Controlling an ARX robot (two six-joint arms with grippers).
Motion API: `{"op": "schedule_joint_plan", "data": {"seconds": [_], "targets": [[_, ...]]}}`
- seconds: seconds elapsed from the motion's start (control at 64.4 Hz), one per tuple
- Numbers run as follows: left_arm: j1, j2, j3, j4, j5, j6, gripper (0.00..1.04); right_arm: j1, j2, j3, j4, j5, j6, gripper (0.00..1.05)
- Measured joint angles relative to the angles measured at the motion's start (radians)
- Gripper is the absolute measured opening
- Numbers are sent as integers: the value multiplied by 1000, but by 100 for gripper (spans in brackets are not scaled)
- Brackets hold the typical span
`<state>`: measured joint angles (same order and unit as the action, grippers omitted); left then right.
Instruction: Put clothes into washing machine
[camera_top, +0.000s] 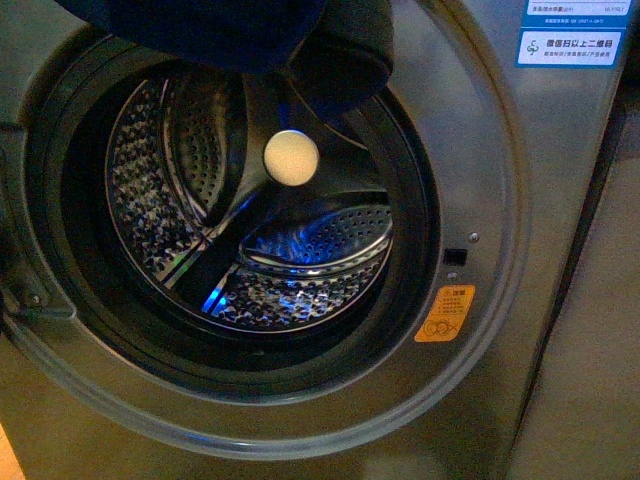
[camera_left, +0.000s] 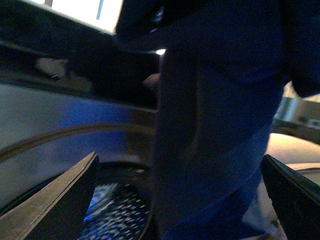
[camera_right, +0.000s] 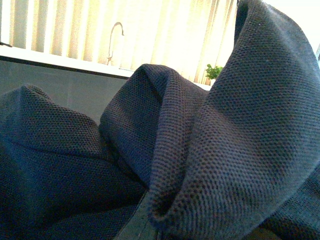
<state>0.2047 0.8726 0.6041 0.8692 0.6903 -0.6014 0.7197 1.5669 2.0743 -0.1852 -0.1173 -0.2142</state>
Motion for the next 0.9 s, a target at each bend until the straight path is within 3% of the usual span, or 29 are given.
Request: {"op": "schedule_joint_plan", "data": {"seconds": [0.264, 0.761, 0.823, 0.901], "targets": [[-55, 344, 170, 505, 84, -412, 98, 0, 0, 0, 0, 0, 0, 14], [-82, 376, 173, 526, 92, -428, 98, 0, 0, 0, 0, 0, 0, 14], [-146, 422, 223, 509, 83, -406, 98, 0, 0, 0, 0, 0, 0, 14], [-320, 513, 389, 338, -29, -306, 98, 0, -2, 0, 1, 3, 0, 14]]}}
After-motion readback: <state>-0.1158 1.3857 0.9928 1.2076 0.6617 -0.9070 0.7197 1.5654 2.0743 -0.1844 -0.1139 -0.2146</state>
